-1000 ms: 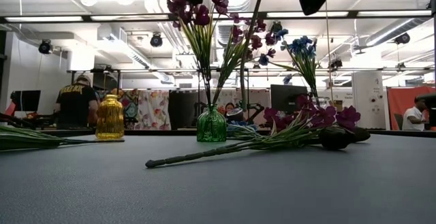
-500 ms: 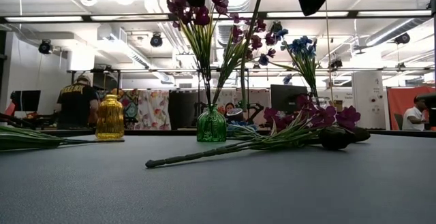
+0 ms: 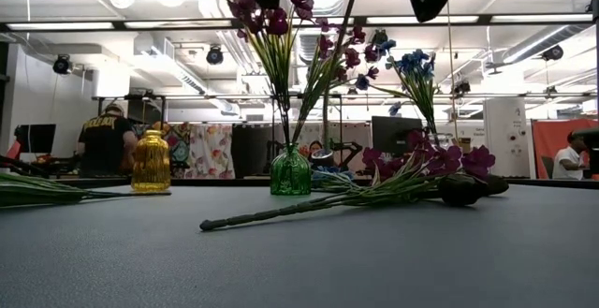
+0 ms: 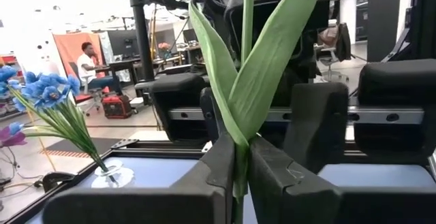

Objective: Sort flowers into vase by color
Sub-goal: Put the bottom black tulip into the yellow vase

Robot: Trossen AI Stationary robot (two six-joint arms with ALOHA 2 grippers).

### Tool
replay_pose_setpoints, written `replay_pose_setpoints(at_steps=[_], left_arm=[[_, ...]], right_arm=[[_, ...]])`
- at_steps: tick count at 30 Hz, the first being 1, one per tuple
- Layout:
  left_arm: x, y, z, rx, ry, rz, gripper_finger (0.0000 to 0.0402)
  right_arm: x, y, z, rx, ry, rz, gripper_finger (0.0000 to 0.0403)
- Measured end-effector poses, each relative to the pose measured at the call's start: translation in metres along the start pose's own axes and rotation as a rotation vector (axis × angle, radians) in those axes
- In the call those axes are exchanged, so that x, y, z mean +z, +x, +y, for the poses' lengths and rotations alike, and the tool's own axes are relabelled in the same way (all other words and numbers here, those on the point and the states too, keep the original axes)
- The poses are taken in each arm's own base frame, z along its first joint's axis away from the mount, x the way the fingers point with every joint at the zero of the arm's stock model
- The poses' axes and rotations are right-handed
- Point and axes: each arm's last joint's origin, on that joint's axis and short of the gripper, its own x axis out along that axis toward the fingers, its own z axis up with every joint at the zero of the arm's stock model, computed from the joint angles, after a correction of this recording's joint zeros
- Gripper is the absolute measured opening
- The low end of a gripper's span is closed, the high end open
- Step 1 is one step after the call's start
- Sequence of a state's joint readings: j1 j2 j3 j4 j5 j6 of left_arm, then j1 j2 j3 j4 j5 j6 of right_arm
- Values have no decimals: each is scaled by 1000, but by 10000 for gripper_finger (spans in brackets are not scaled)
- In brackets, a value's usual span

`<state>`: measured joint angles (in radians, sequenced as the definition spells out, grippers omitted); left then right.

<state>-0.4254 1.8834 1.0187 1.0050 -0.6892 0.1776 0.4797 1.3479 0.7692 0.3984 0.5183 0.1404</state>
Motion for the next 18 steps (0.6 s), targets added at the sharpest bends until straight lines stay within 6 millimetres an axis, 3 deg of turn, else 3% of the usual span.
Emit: replay_pose_setpoints(at_steps=[9, 18], left_arm=[[30, -20, -8, 16, 31, -25, 17], [92, -64, -8, 59, 61, -71, 17]], right_arm=[[18, -13, -3, 37, 51, -55, 169], [28, -27, -10, 39, 53, -47, 190]])
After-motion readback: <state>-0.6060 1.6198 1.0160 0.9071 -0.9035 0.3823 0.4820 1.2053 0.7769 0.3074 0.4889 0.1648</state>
